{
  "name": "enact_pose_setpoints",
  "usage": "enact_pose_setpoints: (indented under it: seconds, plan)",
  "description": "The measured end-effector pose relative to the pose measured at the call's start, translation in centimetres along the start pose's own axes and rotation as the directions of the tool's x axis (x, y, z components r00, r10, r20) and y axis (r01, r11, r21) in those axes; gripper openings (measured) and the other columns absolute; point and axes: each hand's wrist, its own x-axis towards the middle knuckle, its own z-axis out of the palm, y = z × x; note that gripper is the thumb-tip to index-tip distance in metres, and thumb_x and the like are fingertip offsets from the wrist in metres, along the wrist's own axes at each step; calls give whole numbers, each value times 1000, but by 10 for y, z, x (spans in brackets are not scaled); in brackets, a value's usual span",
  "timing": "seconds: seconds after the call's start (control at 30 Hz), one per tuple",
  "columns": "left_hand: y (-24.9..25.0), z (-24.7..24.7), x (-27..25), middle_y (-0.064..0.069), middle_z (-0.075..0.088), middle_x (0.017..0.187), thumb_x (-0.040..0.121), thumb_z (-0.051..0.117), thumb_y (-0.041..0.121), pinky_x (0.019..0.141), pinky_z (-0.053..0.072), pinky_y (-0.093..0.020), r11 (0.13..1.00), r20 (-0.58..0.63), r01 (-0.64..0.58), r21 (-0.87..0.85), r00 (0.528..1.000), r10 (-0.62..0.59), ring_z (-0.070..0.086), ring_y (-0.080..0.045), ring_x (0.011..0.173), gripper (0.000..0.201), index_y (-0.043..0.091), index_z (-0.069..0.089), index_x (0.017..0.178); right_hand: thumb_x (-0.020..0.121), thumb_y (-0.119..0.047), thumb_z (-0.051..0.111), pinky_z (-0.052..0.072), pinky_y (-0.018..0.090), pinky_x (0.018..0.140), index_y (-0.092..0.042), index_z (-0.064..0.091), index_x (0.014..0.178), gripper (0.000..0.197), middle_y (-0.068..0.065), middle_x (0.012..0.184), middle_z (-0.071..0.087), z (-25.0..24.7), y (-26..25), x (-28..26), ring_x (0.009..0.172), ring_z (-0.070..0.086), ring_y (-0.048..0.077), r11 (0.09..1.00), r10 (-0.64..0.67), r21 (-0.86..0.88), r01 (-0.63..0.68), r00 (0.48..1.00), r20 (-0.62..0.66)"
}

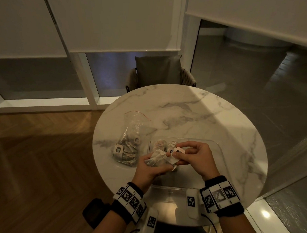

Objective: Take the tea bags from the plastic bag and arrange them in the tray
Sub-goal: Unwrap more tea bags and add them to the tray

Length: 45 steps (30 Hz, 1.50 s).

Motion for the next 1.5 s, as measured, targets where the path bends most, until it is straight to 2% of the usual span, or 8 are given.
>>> enact_pose_setpoints:
  seconds: [0.2,0.33,0.53,0.87,1.0,1.13,1.27,1.5]
  plan:
    - [-1,2,1,-12,74,87,60,83,18,58,51,-24,1000,-55,15,25,998,-14,70,-18,76,38,9,76,96,71,10,79,58,24,54,5,72,96,27,14,64,71,-1,-2,-2,55,71,22,1000,0,30,-1,1000,31]
    - [-1,4,1,-11,73,79,67,78,8,53,50,-23,1000,-83,8,3,996,-8,70,-16,70,21,9,77,88,72,11,78,58,24,54,7,70,97,27,15,65,71,0,-4,-3,53,70,22,999,0,52,-2,999,46]
    - [-2,2,1,-9,74,78,84,64,-9,52,51,-21,1000,-96,19,15,995,-18,70,-14,68,16,-1,71,96,71,9,79,59,25,55,6,71,97,27,15,65,72,-1,-2,-2,54,70,22,999,-11,32,10,999,45]
    - [5,6,-1,-11,74,86,76,69,4,52,51,-21,997,-54,25,-78,998,-29,69,-15,70,34,-2,69,109,72,3,80,55,23,57,-9,74,100,30,11,73,74,-10,2,2,60,69,18,993,-106,-54,109,993,55]
    - [2,8,1,-18,75,91,74,75,6,60,55,-24,999,-92,-3,-39,996,-1,72,-24,81,23,1,73,97,72,3,81,55,24,59,-10,74,100,32,9,73,74,-10,5,1,61,68,17,987,-146,-55,149,988,52]
    - [-1,6,1,-25,73,100,73,75,6,74,59,-31,997,-110,-7,-83,994,-2,72,-32,92,30,-4,72,101,71,4,81,56,25,59,-5,74,92,24,11,77,75,-9,2,1,66,69,15,981,-183,-47,186,981,60]
    - [1,6,2,-16,74,91,74,72,9,56,54,-25,986,-140,0,-165,990,-24,71,-21,79,26,2,73,99,75,6,77,57,25,59,4,68,85,14,19,78,72,-10,0,0,68,69,18,973,-230,14,232,970,-78]
    - [2,7,3,-19,73,100,75,72,16,55,53,-24,989,-129,46,-140,990,-64,70,-19,82,33,-1,72,103,72,-4,83,54,20,61,-10,74,81,14,2,70,74,-27,-25,1,64,70,12,928,-240,-284,240,970,35]
